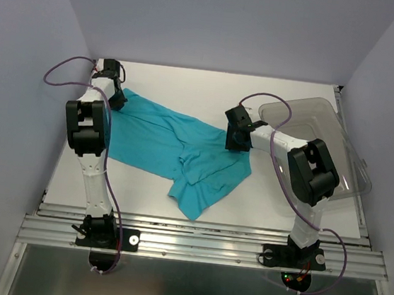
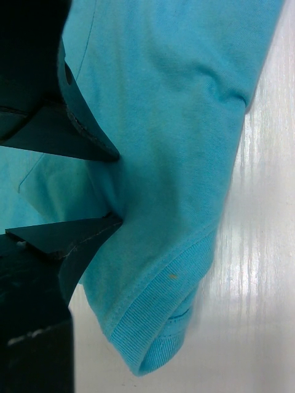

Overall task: Roll the t-shirts
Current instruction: Fold the T-shirt at the center of the board.

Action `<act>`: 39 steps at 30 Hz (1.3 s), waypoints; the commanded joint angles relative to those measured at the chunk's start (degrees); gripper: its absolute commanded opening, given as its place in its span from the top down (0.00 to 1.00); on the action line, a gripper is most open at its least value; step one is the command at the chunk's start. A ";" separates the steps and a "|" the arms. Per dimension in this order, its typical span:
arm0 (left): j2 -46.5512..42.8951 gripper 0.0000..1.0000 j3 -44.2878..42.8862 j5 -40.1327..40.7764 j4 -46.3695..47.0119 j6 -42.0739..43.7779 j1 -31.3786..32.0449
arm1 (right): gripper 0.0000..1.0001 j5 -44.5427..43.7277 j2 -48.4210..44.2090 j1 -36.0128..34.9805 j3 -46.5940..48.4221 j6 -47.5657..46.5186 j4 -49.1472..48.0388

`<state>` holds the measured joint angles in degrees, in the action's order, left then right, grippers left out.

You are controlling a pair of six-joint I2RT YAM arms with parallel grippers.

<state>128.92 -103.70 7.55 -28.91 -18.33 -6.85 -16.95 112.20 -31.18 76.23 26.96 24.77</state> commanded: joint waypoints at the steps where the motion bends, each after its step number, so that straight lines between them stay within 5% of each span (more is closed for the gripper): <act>1: -1.92 1.00 -2.91 1.59 -0.45 -0.13 0.08 | 0.52 -0.63 -1.37 0.33 -0.29 -0.42 0.36; 39: -6.67 1.00 -0.19 5.37 -2.03 0.84 0.26 | 0.52 -4.14 -2.60 0.86 -2.75 -0.06 0.27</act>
<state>124.77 -105.23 11.60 -30.70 -17.89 -6.70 -18.31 111.15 -31.11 74.37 27.29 23.53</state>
